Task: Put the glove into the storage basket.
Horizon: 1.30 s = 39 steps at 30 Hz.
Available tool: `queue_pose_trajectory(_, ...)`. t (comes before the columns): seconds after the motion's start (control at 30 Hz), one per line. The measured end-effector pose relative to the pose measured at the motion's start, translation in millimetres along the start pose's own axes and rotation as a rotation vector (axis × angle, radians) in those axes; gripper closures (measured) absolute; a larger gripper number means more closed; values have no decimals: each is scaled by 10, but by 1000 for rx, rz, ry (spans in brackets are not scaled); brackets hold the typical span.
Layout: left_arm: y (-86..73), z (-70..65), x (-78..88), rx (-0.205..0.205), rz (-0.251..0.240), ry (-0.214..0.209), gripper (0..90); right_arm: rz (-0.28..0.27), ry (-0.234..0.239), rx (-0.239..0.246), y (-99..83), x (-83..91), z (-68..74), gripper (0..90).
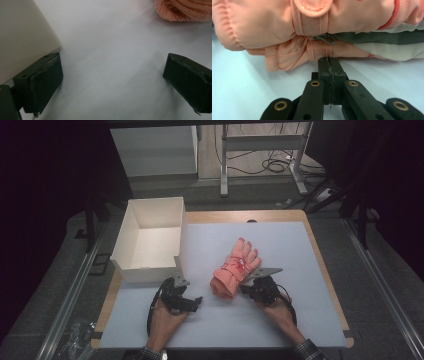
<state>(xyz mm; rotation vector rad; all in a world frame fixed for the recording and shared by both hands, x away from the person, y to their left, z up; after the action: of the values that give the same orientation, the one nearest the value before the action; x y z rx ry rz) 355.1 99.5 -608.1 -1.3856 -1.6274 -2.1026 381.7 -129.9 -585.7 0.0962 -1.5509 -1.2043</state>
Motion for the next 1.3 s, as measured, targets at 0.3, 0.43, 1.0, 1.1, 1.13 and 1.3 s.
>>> queue_pose_trajectory(0.3, -1, -1, -1, 4, 0, 2, 22, -31, -44, -15, -56, 224, -118, 700)
queue_pose_trajectory(0.43, -1, -2, -2, 5, 0, 2, 22, -37, -55, -30, -94, 294, -167, 631)
queue_pose_trajectory(1.0, 1, 2, -1, 2, 7, -1, 23, -54, -169, -44, -361, 724, -460, 241)
queue_pose_trajectory(1.1, 1, 1, -1, 1, 8, 0, 23, -51, -194, -53, -418, 775, -524, 216)
queue_pose_trajectory(1.13, 4, -2, -3, 6, 4, 0, 23, -53, -221, -63, -477, 824, -597, 199)
queue_pose_trajectory(1.3, 6, -2, -4, 6, 3, 0, 22, -51, -256, -97, -600, 892, -740, 167)
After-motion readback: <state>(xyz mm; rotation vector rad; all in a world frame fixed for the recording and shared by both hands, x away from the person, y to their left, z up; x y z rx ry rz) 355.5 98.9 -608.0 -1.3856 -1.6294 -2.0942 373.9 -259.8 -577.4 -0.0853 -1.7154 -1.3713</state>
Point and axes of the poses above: each handheld gripper's, and its own axes: x roughly backward along the jaws, y roughly out of its top, z roughly to its left, the point moved 8 cm from there along -x, roughly forward along the jaws, and after that the axes turned 2 degrees about y, right-handed, at the moved point
